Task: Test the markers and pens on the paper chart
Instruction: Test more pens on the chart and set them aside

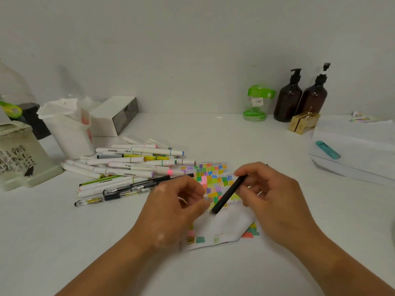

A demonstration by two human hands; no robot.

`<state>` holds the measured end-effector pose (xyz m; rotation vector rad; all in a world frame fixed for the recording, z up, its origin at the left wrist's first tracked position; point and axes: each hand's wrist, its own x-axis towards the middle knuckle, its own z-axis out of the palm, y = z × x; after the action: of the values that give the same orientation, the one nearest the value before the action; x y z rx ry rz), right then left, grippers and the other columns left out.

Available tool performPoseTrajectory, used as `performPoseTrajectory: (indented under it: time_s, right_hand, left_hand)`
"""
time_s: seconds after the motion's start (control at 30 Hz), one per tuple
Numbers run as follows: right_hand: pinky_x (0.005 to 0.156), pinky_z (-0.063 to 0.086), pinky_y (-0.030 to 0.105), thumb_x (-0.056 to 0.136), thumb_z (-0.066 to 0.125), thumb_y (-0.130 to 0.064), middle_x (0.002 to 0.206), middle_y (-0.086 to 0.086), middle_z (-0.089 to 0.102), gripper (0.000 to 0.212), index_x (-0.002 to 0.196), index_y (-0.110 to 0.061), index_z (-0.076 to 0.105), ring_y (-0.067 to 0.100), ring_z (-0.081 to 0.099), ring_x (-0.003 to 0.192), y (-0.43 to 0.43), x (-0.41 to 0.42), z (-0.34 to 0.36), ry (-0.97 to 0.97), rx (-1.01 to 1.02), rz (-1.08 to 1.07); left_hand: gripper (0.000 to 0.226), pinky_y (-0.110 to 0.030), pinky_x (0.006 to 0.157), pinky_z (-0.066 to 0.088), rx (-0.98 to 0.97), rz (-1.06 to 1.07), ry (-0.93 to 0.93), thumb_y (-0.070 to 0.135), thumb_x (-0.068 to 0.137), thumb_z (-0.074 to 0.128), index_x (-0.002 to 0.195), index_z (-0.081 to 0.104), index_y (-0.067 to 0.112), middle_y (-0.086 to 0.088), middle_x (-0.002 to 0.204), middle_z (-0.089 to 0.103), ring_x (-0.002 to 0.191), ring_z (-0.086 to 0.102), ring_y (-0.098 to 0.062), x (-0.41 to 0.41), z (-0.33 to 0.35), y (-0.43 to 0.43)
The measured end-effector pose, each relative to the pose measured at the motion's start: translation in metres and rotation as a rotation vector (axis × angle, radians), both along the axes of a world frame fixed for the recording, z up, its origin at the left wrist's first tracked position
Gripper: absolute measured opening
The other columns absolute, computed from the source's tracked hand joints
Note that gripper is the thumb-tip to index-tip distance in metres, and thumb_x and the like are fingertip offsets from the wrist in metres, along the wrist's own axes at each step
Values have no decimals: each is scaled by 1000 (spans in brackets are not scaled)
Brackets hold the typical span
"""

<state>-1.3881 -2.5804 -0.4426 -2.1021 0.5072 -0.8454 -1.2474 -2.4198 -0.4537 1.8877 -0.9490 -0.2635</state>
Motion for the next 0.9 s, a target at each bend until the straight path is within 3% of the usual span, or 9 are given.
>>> performPoseTrajectory:
  time_s: [0.07,0.13,0.27,0.37,0.5,0.7,0.9]
  right_hand:
    - [56,50,17,95,66,-20,73,-6,72,17,96,-36,70,8,62,58,-3,-1,3,-44,178,21]
    - [55,52,19,99,61,-19,71,1,72,16,99,-29,73,9,62,58,-4,-2,3,-70,345,57]
    - [51,51,24,98,63,-11,67,9,70,16,86,-18,71,18,62,55,-3,0,2,-45,569,105]
    - [42,45,26,96,67,-18,60,10,67,29,68,-22,64,17,55,46,-3,1,-1,41,547,81]
    - [44,48,24,94,67,-36,59,7,67,34,64,-20,63,15,57,47,2,4,-3,130,494,67]
    - [51,52,19,87,77,-18,62,6,71,16,72,-23,74,15,66,51,1,2,-5,257,389,79]
    - [49,49,15,83,74,-12,56,2,68,19,69,-24,71,8,61,45,-1,4,-9,313,290,23]
  left_hand:
    - [23,-2,73,43,100,-10,-218,44,77,80,97,68,40,25,95,64,93,58,6,-1,-4,0]
    - [41,0,77,38,218,-49,-272,58,75,76,111,62,45,33,112,51,101,51,10,-1,-9,-2]
    - [62,-24,106,37,366,-143,-383,73,70,70,124,59,44,31,127,48,121,37,6,1,-15,-6]
    - [67,-31,110,34,407,-169,-405,76,70,67,128,58,43,27,132,47,125,35,2,3,-15,-5]
    - [68,-36,111,33,435,-183,-422,77,71,66,129,58,43,27,134,45,129,34,0,6,-13,-2]
    - [67,-37,110,34,445,-173,-432,76,71,66,130,57,44,25,134,45,128,34,-1,7,-14,-1]
    - [67,-36,111,33,440,-162,-429,75,71,68,129,57,44,25,134,45,128,35,-1,7,-15,-2]
